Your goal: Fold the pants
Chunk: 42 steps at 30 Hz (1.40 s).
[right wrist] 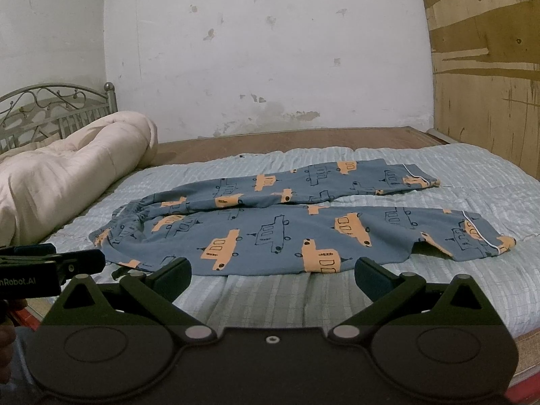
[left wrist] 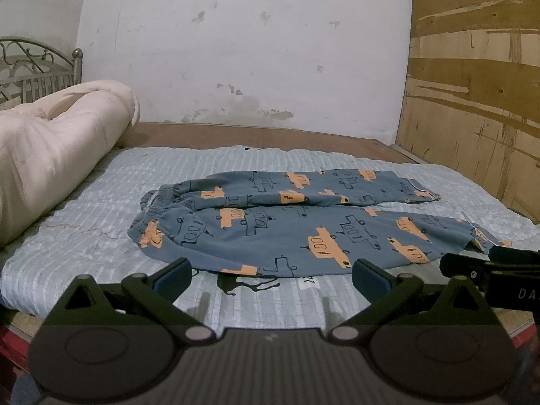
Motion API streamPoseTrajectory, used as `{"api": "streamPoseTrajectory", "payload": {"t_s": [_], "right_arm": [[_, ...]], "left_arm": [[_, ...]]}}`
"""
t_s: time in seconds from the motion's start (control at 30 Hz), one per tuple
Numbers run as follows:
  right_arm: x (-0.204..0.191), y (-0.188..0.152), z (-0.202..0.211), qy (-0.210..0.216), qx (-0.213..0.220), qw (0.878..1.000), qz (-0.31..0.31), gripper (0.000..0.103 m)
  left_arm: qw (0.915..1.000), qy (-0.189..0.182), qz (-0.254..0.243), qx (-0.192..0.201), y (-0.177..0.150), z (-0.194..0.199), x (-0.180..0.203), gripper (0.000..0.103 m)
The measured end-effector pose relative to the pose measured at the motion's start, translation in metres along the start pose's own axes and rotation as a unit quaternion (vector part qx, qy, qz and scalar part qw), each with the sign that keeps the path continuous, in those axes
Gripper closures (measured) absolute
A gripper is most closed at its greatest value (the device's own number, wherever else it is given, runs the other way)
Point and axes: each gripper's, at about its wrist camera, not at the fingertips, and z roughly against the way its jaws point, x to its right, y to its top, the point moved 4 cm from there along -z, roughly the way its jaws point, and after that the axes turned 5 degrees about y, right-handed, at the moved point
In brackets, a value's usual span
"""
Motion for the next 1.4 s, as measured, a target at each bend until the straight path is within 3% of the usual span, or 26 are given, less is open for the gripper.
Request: {"api": "streamPoseTrajectory", "payload": {"t_s": [0.67,1.4], "right_arm": [[-0.002,-0.003,-0.002,0.002,-0.006,1.000,-0.001,0.001],[0.001,0.011,-0.014,-0.002,-0.035,0.999,-0.020,0.001]], "left_arm": [[0.9998,-0.006,0.009,-0.015,-0.002,-0.002,-0.001,0.000],[0.9957,-0.002,0.003,-0.093,0.007,-0.016,-0.001,0.000]]}}
